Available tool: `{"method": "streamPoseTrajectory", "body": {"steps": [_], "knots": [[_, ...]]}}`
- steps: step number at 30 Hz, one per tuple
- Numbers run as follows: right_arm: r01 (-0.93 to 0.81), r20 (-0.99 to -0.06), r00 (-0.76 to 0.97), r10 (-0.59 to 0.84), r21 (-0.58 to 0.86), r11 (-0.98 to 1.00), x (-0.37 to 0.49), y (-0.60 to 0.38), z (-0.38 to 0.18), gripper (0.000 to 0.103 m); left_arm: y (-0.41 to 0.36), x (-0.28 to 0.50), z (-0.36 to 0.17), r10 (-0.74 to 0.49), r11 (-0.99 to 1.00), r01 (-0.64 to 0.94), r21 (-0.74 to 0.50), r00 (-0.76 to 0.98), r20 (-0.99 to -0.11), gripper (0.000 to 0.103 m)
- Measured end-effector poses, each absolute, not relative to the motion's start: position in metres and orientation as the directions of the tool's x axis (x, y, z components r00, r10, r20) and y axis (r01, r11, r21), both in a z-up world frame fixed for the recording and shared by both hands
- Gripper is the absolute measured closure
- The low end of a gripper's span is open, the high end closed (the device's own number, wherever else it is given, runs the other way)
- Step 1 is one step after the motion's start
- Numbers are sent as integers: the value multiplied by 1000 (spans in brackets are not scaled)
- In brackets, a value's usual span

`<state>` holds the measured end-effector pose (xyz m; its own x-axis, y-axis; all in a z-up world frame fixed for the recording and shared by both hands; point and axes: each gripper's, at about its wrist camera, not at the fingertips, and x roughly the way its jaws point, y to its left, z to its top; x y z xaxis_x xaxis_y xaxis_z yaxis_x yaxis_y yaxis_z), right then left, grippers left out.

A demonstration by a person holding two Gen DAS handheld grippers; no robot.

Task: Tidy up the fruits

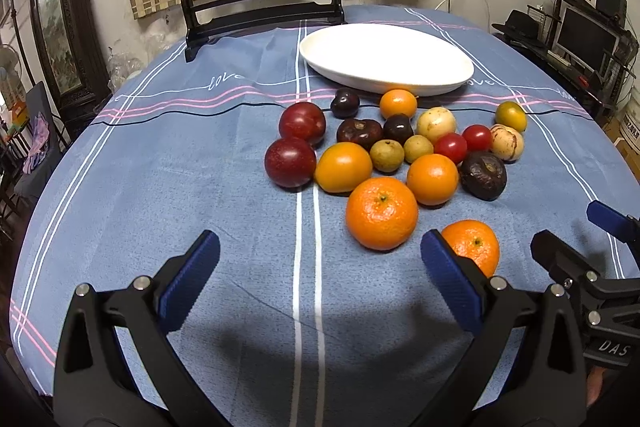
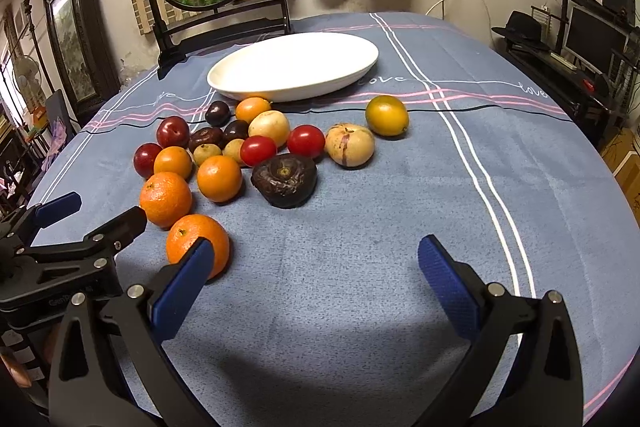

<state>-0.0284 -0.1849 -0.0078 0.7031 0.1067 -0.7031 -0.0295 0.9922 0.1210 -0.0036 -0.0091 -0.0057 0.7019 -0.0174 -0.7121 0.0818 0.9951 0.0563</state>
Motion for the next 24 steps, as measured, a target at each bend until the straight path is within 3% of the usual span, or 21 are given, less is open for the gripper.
{"method": "streamPoseTrajectory", "body": {"steps": [24], "knots": [[-23, -717, 685, 131, 159, 987, -27, -188, -14, 1, 7, 3, -9, -59, 998, 49, -35, 690, -721, 2]]}}
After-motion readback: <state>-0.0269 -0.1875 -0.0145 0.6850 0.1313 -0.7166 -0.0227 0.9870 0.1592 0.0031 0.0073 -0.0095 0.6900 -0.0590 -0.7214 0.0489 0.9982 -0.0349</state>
